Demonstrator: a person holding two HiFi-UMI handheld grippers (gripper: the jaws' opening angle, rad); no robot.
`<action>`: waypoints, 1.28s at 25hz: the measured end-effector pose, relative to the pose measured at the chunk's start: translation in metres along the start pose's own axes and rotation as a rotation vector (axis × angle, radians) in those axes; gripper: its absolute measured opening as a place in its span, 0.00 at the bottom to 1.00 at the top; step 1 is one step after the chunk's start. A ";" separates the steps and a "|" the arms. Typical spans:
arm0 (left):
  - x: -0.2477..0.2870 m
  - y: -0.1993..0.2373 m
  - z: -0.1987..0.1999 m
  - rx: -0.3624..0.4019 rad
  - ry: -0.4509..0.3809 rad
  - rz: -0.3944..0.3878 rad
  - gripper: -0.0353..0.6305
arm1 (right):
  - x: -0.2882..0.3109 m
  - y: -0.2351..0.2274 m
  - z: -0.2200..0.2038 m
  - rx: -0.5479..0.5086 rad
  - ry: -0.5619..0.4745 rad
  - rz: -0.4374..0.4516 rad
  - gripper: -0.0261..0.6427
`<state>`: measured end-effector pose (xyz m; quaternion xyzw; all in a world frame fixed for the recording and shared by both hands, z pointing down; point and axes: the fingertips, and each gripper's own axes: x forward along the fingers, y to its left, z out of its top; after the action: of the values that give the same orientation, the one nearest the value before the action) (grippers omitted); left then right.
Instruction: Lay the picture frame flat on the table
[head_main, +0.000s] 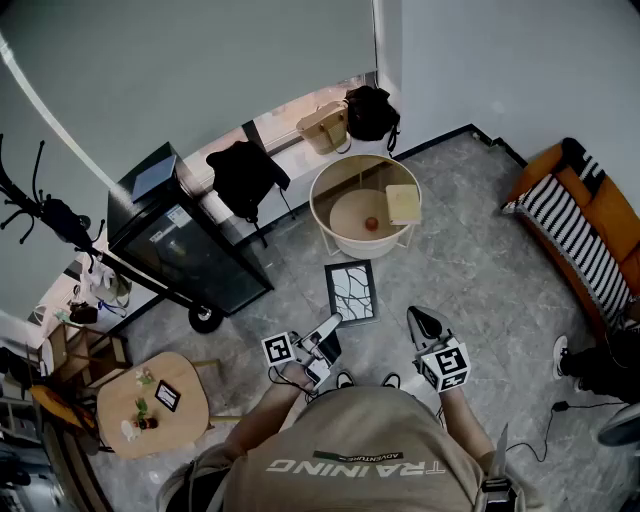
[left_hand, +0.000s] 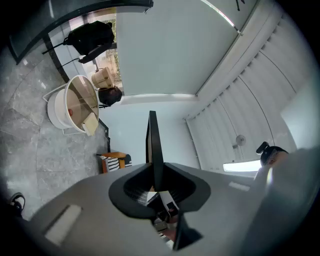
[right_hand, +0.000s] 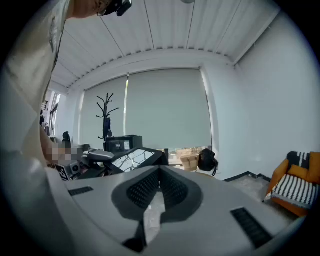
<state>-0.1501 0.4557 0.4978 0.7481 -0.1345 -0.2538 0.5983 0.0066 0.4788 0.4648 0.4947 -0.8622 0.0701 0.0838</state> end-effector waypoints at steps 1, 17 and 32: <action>-0.001 0.001 0.001 -0.001 -0.002 -0.001 0.17 | 0.002 -0.001 0.001 -0.009 -0.007 -0.004 0.05; -0.022 0.018 0.046 -0.020 -0.019 -0.008 0.17 | 0.044 0.019 -0.007 -0.022 0.050 -0.006 0.05; -0.032 0.045 0.089 -0.080 -0.006 0.008 0.17 | 0.091 0.017 -0.014 0.022 0.084 -0.048 0.05</action>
<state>-0.2206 0.3876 0.5342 0.7223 -0.1288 -0.2588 0.6283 -0.0527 0.4132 0.4969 0.5126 -0.8450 0.0984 0.1161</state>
